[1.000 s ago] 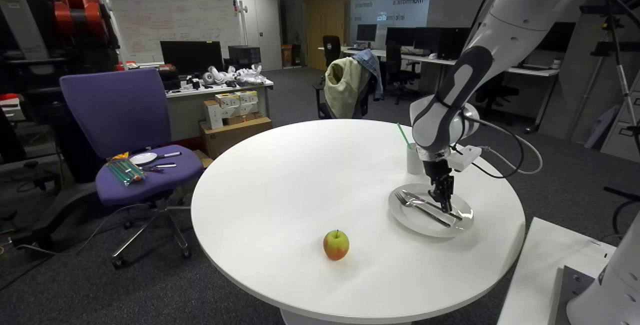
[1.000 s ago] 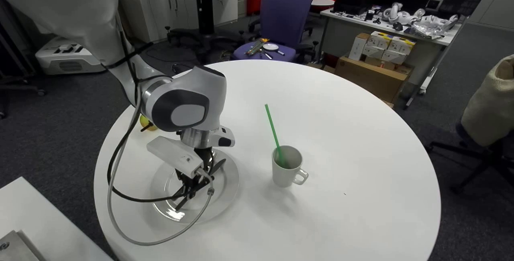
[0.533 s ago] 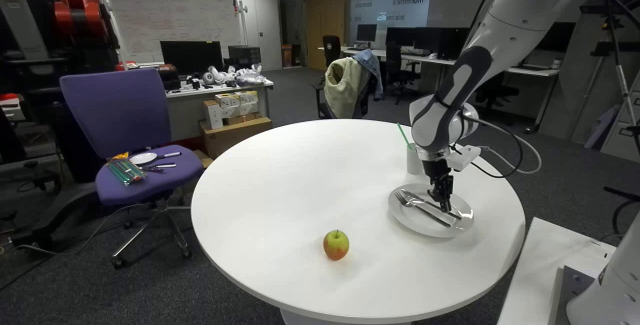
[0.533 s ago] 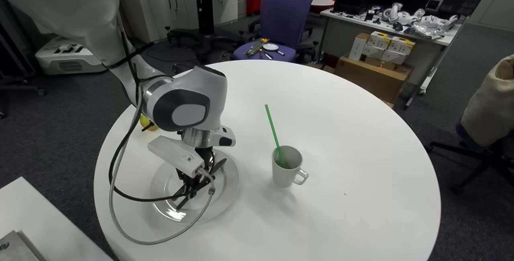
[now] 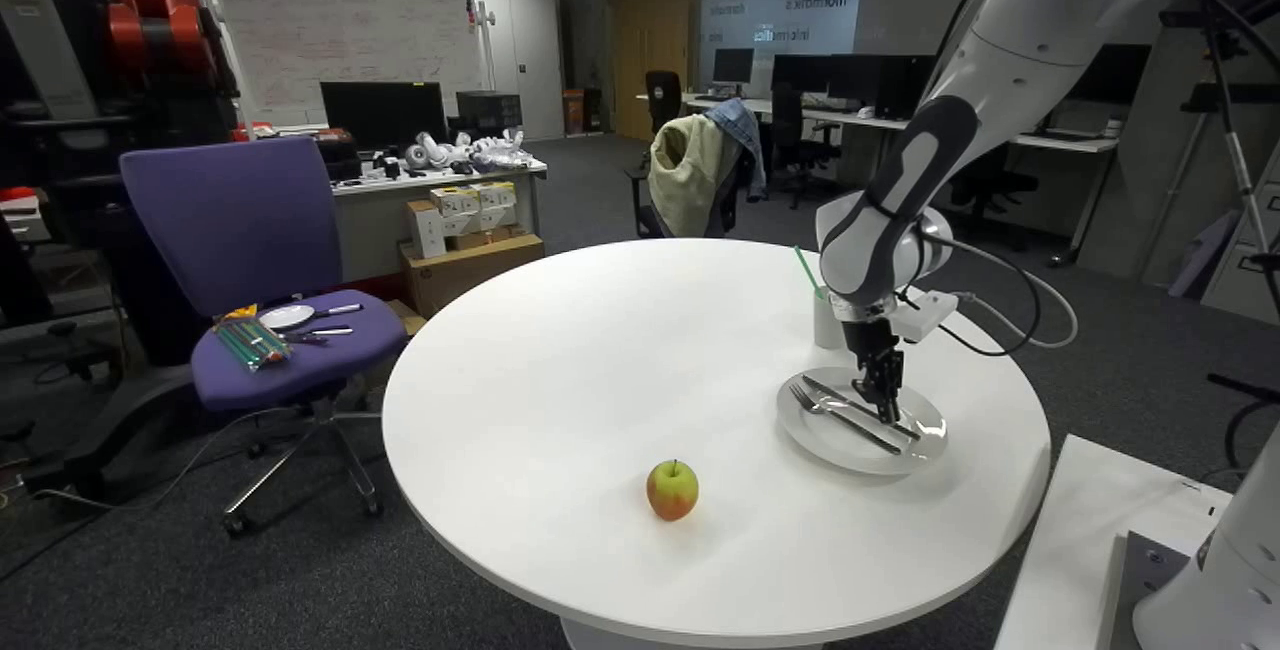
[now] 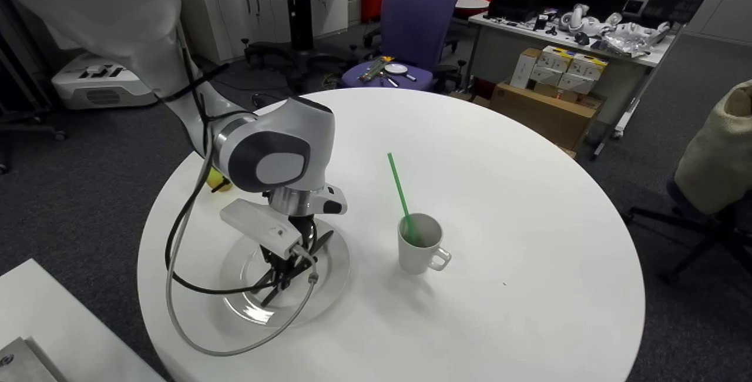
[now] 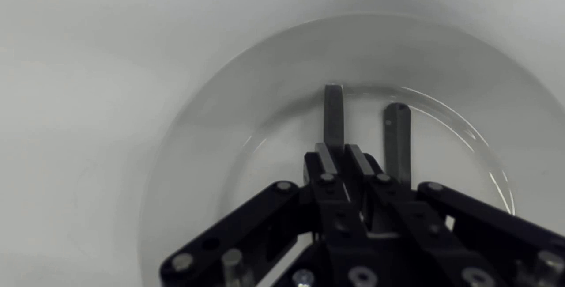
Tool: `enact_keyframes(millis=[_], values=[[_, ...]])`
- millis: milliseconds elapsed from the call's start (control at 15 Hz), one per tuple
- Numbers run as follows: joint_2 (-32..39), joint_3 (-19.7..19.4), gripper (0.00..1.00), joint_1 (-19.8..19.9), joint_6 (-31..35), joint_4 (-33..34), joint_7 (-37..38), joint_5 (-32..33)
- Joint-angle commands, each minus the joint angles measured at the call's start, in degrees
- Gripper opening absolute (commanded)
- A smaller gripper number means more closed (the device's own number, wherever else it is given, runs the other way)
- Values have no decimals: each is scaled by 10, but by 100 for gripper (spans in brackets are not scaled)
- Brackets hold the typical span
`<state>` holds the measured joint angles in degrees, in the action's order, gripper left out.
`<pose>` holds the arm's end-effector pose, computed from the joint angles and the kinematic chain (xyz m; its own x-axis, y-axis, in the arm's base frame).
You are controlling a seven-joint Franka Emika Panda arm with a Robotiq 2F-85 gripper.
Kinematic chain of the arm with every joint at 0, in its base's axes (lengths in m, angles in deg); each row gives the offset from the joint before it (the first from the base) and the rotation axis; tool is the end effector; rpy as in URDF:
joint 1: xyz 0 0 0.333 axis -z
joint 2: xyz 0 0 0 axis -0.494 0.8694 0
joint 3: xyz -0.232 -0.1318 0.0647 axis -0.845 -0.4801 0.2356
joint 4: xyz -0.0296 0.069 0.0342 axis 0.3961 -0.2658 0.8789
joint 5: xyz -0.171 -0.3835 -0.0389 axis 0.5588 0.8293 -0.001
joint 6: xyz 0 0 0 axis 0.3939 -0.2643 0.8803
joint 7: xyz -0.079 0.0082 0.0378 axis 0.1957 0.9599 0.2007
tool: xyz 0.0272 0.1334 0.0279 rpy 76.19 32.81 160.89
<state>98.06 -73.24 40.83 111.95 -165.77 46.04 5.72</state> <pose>0.4129 -0.1629 0.0462 0.9292 -0.0233 -0.3689 -0.0233 -0.9997 0.0045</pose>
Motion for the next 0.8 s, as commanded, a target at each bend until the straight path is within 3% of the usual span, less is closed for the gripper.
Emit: enact_keyframes(millis=[0,733], values=[[6,-2,3,-4,-9,11,19,8],[11,-2,3,-5,-17,16,21,9]])
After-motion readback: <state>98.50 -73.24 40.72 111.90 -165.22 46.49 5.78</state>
